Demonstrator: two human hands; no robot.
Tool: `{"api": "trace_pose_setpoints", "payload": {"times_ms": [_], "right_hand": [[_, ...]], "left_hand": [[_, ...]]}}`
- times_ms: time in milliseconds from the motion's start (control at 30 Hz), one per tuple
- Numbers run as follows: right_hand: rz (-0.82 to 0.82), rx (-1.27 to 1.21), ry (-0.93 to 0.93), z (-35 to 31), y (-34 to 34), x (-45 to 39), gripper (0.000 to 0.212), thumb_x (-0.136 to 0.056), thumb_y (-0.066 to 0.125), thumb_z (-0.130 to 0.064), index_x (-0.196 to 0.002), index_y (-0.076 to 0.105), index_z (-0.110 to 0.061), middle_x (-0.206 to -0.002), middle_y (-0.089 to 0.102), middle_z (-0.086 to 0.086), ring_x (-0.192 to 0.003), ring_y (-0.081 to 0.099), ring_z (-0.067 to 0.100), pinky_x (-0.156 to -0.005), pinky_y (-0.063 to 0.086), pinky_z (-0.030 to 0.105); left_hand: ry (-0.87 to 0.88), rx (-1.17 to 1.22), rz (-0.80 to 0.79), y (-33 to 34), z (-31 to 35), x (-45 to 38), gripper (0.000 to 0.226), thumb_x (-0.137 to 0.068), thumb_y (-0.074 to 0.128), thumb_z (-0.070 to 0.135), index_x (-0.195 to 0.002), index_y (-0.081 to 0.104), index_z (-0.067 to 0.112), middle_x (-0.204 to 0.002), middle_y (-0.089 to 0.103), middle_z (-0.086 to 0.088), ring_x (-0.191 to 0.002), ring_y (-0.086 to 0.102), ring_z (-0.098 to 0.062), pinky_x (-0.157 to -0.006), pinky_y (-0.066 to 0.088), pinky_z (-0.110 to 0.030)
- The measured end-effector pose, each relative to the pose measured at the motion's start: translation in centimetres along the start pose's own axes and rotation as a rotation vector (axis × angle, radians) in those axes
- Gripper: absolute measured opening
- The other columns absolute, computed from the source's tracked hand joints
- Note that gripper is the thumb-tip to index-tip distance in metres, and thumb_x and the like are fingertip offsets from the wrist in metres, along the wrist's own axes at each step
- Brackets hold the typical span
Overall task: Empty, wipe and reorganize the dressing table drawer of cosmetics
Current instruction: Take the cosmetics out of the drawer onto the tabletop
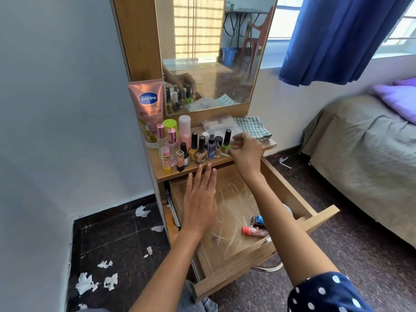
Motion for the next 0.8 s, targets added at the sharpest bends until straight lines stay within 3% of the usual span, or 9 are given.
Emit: {"api": "trace_pose_setpoints", "payload": {"times_ms": [100, 167, 300, 367, 433, 533, 800], "right_hand": [[-0.017, 0.055, -0.048, 0.5, -1.4, 0.7, 0.034, -0.071, 0.079, -0.001, -0.101, 0.066, -0.010, -0.093, 0.072, 0.002, -0.078, 0.068, 0.010, -0.076, 0.059, 0.030], [-0.065, 0.125, -0.096, 1.2, -2.7, 1.8, 0.030, -0.071, 0.081, -0.006, -0.096, 0.069, -0.015, -0.092, 0.072, -0.004, -0.077, 0.067, 0.008, -0.075, 0.056, 0.025], [-0.201, 0.214, -0.107, 4.4, -4.4, 5.7, 0.014, -0.073, 0.081, -0.014, -0.081, 0.072, -0.020, -0.076, 0.071, -0.011, -0.069, 0.065, -0.001, -0.067, 0.054, 0.021], [-0.217, 0.237, -0.051, 6.3, -5.0, 7.6, 0.011, -0.076, 0.079, -0.014, -0.081, 0.072, -0.021, -0.075, 0.071, -0.010, -0.068, 0.066, -0.001, -0.066, 0.057, 0.026], [-0.229, 0.279, -0.020, 7.5, -5.2, 8.8, 0.009, -0.078, 0.077, -0.015, -0.084, 0.071, -0.020, -0.077, 0.072, -0.009, -0.069, 0.067, 0.001, -0.067, 0.059, 0.030], [-0.140, 0.267, 0.004, 7.6, -5.9, 8.8, 0.008, -0.081, 0.074, -0.018, -0.087, 0.071, -0.020, -0.079, 0.072, -0.009, -0.071, 0.067, 0.004, -0.068, 0.058, 0.030], [-0.139, 0.319, 0.025, 7.8, -5.6, 9.1, 0.005, -0.083, 0.072, -0.022, -0.087, 0.071, -0.020, -0.081, 0.073, -0.008, -0.074, 0.067, 0.006, -0.070, 0.057, 0.032]], "left_hand": [[0.005, 0.010, 0.024, -0.6, 0.4, -0.1, 0.053, -0.095, 0.037, 0.020, -0.146, 0.029, 0.009, -0.155, 0.020, -0.009, -0.145, 0.011, -0.023, -0.117, 0.012, -0.046], [0.037, 0.025, 0.067, -0.9, 1.0, 0.0, 0.051, -0.092, 0.050, 0.019, -0.141, 0.040, 0.007, -0.148, 0.036, -0.012, -0.140, 0.028, -0.026, -0.114, 0.022, -0.045], [0.222, 0.093, 0.020, -0.5, 2.0, 0.2, 0.032, -0.090, 0.055, 0.027, -0.119, 0.061, 0.014, -0.120, 0.060, -0.005, -0.115, 0.051, -0.019, -0.096, 0.039, -0.034], [0.279, 0.142, -0.111, 0.1, 2.3, 0.3, 0.028, -0.089, 0.057, 0.034, -0.113, 0.065, 0.021, -0.114, 0.060, 0.000, -0.110, 0.051, -0.015, -0.093, 0.040, -0.029], [0.297, 0.171, -0.265, 0.9, 3.1, 0.6, 0.036, -0.086, 0.061, 0.041, -0.119, 0.062, 0.026, -0.116, 0.057, 0.004, -0.110, 0.047, -0.011, -0.095, 0.036, -0.028], [0.345, 0.109, -0.397, 2.0, 5.3, 1.1, 0.044, -0.083, 0.065, 0.043, -0.124, 0.059, 0.027, -0.118, 0.053, 0.003, -0.111, 0.041, -0.014, -0.092, 0.029, -0.028], [0.426, -0.036, -0.470, 3.5, 8.2, 1.8, 0.031, -0.085, 0.061, 0.041, -0.109, 0.068, 0.023, -0.113, 0.053, -0.002, -0.110, 0.039, -0.020, -0.088, 0.025, -0.033]]}}
Point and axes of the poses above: each hand's wrist, its own x-axis away from the middle knuckle, its own y-axis out of the palm, z = x × y, the point moved 5 cm from there along -x, towards the middle knuckle
